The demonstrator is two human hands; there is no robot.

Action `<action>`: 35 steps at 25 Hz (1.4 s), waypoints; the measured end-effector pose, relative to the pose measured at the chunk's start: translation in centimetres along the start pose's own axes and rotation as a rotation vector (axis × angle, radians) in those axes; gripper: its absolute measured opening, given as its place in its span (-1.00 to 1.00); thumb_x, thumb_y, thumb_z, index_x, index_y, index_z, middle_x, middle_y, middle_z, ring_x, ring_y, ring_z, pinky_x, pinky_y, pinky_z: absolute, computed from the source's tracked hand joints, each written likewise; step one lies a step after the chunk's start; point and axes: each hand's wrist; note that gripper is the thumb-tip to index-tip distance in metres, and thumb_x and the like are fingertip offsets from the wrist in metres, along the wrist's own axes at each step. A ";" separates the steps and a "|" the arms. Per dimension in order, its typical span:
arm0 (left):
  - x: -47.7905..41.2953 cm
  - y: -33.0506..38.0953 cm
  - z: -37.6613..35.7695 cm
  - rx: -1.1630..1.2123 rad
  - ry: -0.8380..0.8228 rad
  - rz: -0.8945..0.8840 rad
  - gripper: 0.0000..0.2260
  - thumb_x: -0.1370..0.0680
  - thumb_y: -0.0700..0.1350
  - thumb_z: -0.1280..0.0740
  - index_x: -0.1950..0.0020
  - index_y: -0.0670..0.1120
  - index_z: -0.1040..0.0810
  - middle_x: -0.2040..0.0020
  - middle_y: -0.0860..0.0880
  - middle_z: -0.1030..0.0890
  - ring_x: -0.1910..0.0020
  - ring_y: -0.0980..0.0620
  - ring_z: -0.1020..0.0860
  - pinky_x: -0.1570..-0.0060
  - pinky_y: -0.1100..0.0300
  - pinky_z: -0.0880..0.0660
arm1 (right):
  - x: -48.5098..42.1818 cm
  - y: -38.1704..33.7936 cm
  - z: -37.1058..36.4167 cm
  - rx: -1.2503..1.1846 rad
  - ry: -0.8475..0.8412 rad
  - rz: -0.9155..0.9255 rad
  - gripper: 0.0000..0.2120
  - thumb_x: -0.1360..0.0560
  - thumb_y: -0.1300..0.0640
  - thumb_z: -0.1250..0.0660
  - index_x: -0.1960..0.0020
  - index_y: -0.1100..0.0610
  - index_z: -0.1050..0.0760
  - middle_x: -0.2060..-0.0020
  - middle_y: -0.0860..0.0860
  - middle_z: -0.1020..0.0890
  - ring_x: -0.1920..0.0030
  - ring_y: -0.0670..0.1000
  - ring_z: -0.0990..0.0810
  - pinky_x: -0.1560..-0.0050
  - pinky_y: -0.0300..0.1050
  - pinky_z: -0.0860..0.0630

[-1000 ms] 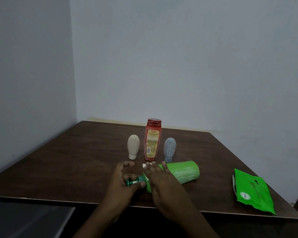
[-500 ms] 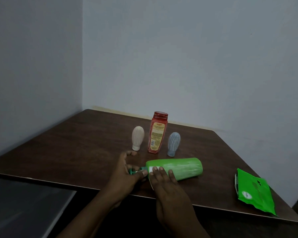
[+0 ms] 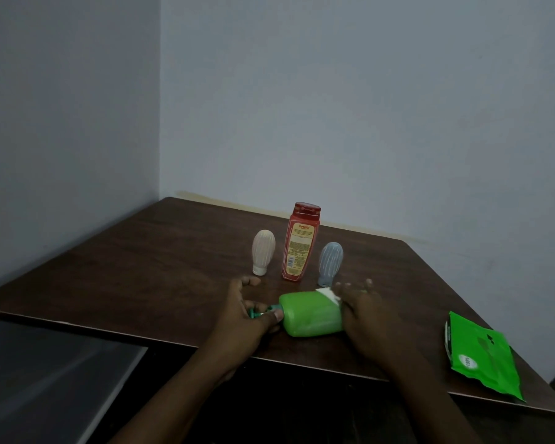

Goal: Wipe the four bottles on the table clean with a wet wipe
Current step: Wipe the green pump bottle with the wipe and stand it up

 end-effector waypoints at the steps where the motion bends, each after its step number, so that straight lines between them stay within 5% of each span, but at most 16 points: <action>1: 0.0 0.0 0.0 0.004 0.000 -0.005 -0.47 -0.47 -0.45 -0.48 -0.20 0.08 -0.41 0.06 -0.33 -0.62 0.15 -0.13 -0.67 0.09 -0.01 -0.71 | -0.1 1.1 0.2 0.056 -0.015 -0.039 -0.61 -0.55 0.21 -0.17 -0.34 0.02 -0.49 -0.32 0.04 -0.56 -0.34 0.06 -0.49 -0.53 -0.07 0.02; 5: -0.1 -0.2 0.2 0.003 0.010 -0.006 -0.45 -0.47 -0.45 -0.49 -0.25 0.04 -0.39 0.09 -0.27 -0.61 0.14 -0.14 -0.66 0.08 -0.02 -0.71 | -0.3 4.5 0.9 0.132 0.165 -0.271 -0.70 -0.52 0.19 -0.21 -0.22 0.06 -0.54 -0.14 0.11 -0.65 -0.13 0.21 -0.61 -0.26 0.08 -0.43; 9: 0.1 -0.3 0.5 0.021 0.007 0.000 -0.44 -0.47 -0.44 -0.48 -0.27 0.05 -0.38 0.01 -0.36 -0.62 0.13 -0.14 -0.66 0.13 0.06 -0.71 | -0.2 5.1 0.8 0.044 0.375 -0.399 -0.69 -0.53 0.26 -0.24 -0.24 0.14 -0.53 -0.11 0.19 -0.66 -0.11 0.29 -0.61 -0.10 0.13 -0.51; 13: 0.1 -0.1 0.4 0.028 0.014 -0.003 -0.46 -0.48 -0.44 -0.47 -0.27 0.03 -0.38 0.11 -0.25 -0.60 0.16 -0.10 -0.66 0.18 0.11 -0.71 | 1.4 1.6 -2.5 0.039 0.078 -0.138 -0.54 -0.55 0.22 -0.10 -0.44 0.10 -0.38 -0.39 0.12 -0.46 -0.42 0.17 -0.39 -0.48 0.04 -0.24; 15: 0.0 -0.2 0.4 0.033 0.016 0.001 -0.47 -0.48 -0.44 -0.47 -0.23 0.06 -0.40 0.13 -0.24 -0.60 0.17 -0.11 -0.65 0.17 0.09 -0.71 | 2.8 -1.3 -3.3 -0.029 0.048 0.016 -0.48 -0.55 0.25 -0.09 -0.51 0.09 -0.27 -0.49 0.04 -0.32 -0.52 0.05 -0.23 -0.53 -0.08 -0.05; 17: -0.1 -0.4 0.5 0.032 0.024 0.012 -0.47 -0.47 -0.43 -0.48 -0.25 0.04 -0.41 0.13 -0.25 -0.61 0.17 -0.15 -0.66 0.09 0.00 -0.70 | 4.1 -4.0 -2.8 -0.260 0.033 0.185 -0.51 -0.58 0.29 -0.12 -0.48 0.05 -0.33 -0.47 -0.06 -0.34 -0.50 -0.09 -0.25 -0.53 -0.15 -0.10; 20: -0.3 -0.4 0.5 0.041 0.016 0.029 -0.45 -0.47 -0.41 -0.49 -0.28 0.06 -0.40 0.12 -0.25 -0.64 0.16 -0.16 -0.69 0.01 -0.08 -0.69 | 4.7 -4.6 -0.2 -0.688 0.002 0.112 -0.64 -0.64 0.21 -0.19 -0.33 -0.14 -0.51 -0.18 -0.18 -0.64 -0.18 -0.17 -0.58 -0.20 -0.24 -0.48; 23: -0.5 -0.4 0.3 0.047 0.024 0.020 -0.43 -0.48 -0.42 -0.48 -0.33 0.01 -0.37 0.11 -0.26 -0.63 0.15 -0.15 -0.69 0.06 -0.04 -0.70 | 3.1 -1.0 1.5 -0.670 0.228 -0.032 -0.66 -0.61 0.15 -0.16 -0.25 -0.15 -0.55 0.15 0.00 -0.68 0.28 0.01 -0.56 0.30 -0.16 -0.45; 25: -0.6 -0.7 0.3 0.045 0.026 0.022 -0.41 -0.47 -0.42 -0.49 -0.35 0.00 -0.37 0.10 -0.26 -0.64 0.13 -0.15 -0.69 0.04 -0.07 -0.69 | 2.4 2.4 1.6 -0.407 0.374 -0.089 -0.61 -0.54 0.22 -0.18 -0.30 -0.01 -0.55 0.03 0.02 -0.68 0.16 -0.07 -0.59 0.09 -0.30 -0.50; 28: -0.7 -0.7 0.5 0.046 0.025 0.018 -0.42 -0.48 -0.42 -0.48 -0.36 -0.01 -0.36 0.05 -0.38 -0.63 0.13 -0.15 -0.69 0.09 -0.01 -0.70 | 2.3 5.1 -0.5 -0.074 0.239 -0.213 -0.57 -0.54 0.31 -0.18 -0.36 0.07 -0.48 -0.33 0.06 -0.54 -0.35 0.13 -0.48 -0.39 -0.02 -0.33; 32: -0.7 -0.6 0.4 0.079 0.017 0.033 -0.45 -0.50 -0.43 -0.46 -0.35 -0.02 -0.35 0.04 -0.40 -0.63 0.14 -0.17 -0.67 0.18 0.07 -0.71 | 4.2 1.6 -3.9 -0.035 0.134 -0.106 -0.44 -0.46 0.29 -0.09 -0.45 0.15 -0.38 -0.42 0.09 -0.42 -0.43 0.17 -0.38 -0.43 0.03 -0.24; 35: -0.6 -0.4 0.6 0.073 0.016 0.041 -0.48 -0.50 -0.40 -0.47 -0.31 0.02 -0.38 0.10 -0.29 -0.65 0.17 -0.15 -0.69 0.14 0.04 -0.70 | 5.7 -2.7 -3.7 -0.240 0.076 0.127 -0.53 -0.56 0.26 -0.09 -0.45 0.07 -0.38 -0.43 -0.01 -0.42 -0.47 -0.03 -0.34 -0.48 -0.06 -0.26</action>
Point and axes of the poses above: each hand's wrist, its own x-axis away from the middle knuckle, its own z-axis out of the back of the hand, y = z × x
